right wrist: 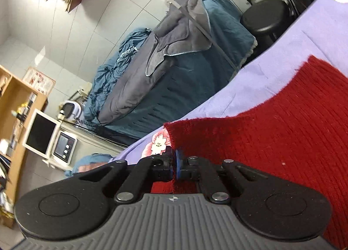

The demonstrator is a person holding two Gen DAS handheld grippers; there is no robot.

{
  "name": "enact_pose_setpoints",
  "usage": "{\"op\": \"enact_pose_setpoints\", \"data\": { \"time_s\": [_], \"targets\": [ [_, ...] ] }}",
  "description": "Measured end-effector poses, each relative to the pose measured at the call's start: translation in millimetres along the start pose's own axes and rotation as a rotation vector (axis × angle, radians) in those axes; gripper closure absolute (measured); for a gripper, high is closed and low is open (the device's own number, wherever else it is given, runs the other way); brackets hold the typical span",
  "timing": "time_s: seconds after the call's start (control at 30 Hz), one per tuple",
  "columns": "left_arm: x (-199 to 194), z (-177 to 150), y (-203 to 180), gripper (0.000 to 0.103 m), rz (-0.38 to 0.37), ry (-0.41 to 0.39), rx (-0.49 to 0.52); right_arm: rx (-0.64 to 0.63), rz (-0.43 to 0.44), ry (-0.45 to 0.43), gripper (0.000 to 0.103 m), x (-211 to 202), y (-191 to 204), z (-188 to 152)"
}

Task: Fold small clothes

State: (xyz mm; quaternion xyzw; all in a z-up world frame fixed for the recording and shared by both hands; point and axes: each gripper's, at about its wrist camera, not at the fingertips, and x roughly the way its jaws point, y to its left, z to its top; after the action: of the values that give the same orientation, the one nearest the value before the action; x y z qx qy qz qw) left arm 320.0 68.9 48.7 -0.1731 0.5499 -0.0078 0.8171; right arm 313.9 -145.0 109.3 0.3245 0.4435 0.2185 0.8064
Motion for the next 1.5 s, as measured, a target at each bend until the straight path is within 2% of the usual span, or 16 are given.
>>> {"op": "enact_pose_setpoints", "data": {
  "time_s": [0.07,0.17,0.3,0.37,0.47,0.53,0.67,0.73,0.9,1.13,1.23,1.3,1.37,1.4,1.43,1.5],
  "targets": [
    [-10.7,-0.9,3.3,0.053,0.038,-0.031,-0.017,-0.036,-0.057,0.035,0.095,19.9,5.1,-0.7],
    [-34.8,-10.5,13.3,0.036,0.141,-0.104,-0.043,-0.125,-0.105,0.076,0.088,48.7,11.6,-2.4],
    [-57.7,-28.2,29.7,0.036,0.146,-0.114,-0.053,-0.172,-0.174,0.135,0.06,83.6,13.4,-5.4],
    [-67.7,-40.0,35.2,0.036,0.166,-0.124,-0.029,-0.163,-0.155,0.128,0.06,79.7,14.5,-10.6],
    [-82.4,-60.2,49.6,0.035,0.193,-0.155,-0.036,-0.119,-0.031,0.022,0.059,47.3,16.0,-14.0],
    [-93.5,-72.3,62.8,0.035,0.225,-0.18,-0.066,-0.15,-0.075,-0.027,0.057,24.4,17.8,-18.5],
    [-115.4,-86.9,85.3,0.034,0.287,-0.238,-0.11,-0.271,-0.174,0.02,0.053,3.9,12.0,-27.6],
    [-122.1,-87.3,92.6,0.028,0.309,-0.249,-0.1,-0.368,-0.199,0.028,0.054,-5.6,10.6,-36.1],
    [-122.5,-69.9,97.7,0.026,0.331,-0.277,-0.054,-0.534,-0.283,0.107,0.054,2.7,7.5,-55.7],
    [-72.9,-33.5,88.6,0.027,0.417,-0.18,0.144,-0.735,-0.382,0.192,0.056,30.3,16.3,-72.7],
    [-49.7,-31.2,100.1,0.033,0.426,-0.111,0.134,-0.789,-0.408,0.217,0.056,37.6,18.3,-74.8],
    [-50.5,-31.6,105.5,0.03,0.419,-0.118,0.091,-0.813,-0.41,0.233,0.056,38.1,22.0,-75.1],
    [-59.8,-34.9,102.6,0.03,0.445,-0.148,0.083,-0.75,-0.373,0.218,0.055,26.4,20.3,-67.5],
    [-67.0,-36.4,98.8,0.031,0.464,-0.17,0.089,-0.679,-0.341,0.196,0.047,15.7,14.9,-60.4],
    [-74.9,-39.8,93.5,0.03,0.475,-0.198,0.094,-0.608,-0.321,0.17,0.032,5.6,9.5,-54.2],
    [-95.9,-49.0,81.0,0.026,0.432,-0.265,0.094,-0.488,-0.321,0.102,0.01,-18.0,-3.5,-44.5]
  ]
}}
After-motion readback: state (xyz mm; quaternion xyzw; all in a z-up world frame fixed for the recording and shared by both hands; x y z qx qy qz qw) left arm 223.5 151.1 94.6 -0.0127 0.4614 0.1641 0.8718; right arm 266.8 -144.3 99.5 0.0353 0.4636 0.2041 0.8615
